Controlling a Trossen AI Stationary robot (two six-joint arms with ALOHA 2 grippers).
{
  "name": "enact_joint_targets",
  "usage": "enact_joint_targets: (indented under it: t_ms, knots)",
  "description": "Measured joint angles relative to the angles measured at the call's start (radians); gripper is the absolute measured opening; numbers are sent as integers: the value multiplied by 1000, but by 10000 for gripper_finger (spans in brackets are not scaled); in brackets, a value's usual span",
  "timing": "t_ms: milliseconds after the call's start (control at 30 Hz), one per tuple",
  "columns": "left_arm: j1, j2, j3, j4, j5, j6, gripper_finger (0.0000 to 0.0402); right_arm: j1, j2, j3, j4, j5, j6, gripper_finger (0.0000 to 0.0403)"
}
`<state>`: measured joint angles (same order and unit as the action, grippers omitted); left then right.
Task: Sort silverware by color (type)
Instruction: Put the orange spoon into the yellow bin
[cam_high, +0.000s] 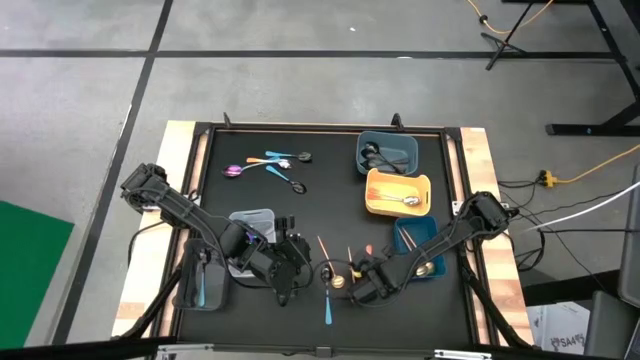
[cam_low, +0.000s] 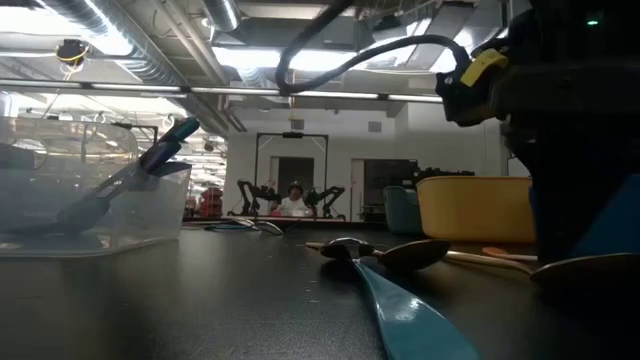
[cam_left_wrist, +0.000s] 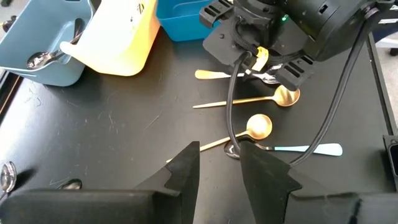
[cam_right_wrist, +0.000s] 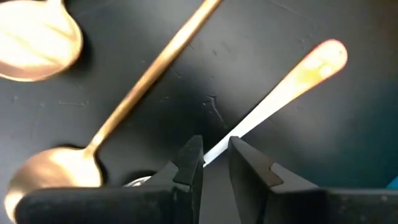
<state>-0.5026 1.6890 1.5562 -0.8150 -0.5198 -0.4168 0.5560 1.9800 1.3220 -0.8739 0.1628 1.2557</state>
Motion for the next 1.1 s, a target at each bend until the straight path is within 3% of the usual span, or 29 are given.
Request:
enact_joint_targets:
  t_ms: [467, 1100]
  knots:
    - [0, 0, 0, 0, 0, 0, 110, -1, 0, 0, 45, -105, -90, 72]
    - [0, 0, 0, 0, 0, 0, 110, 0, 1, 1, 84, -112, -474, 72]
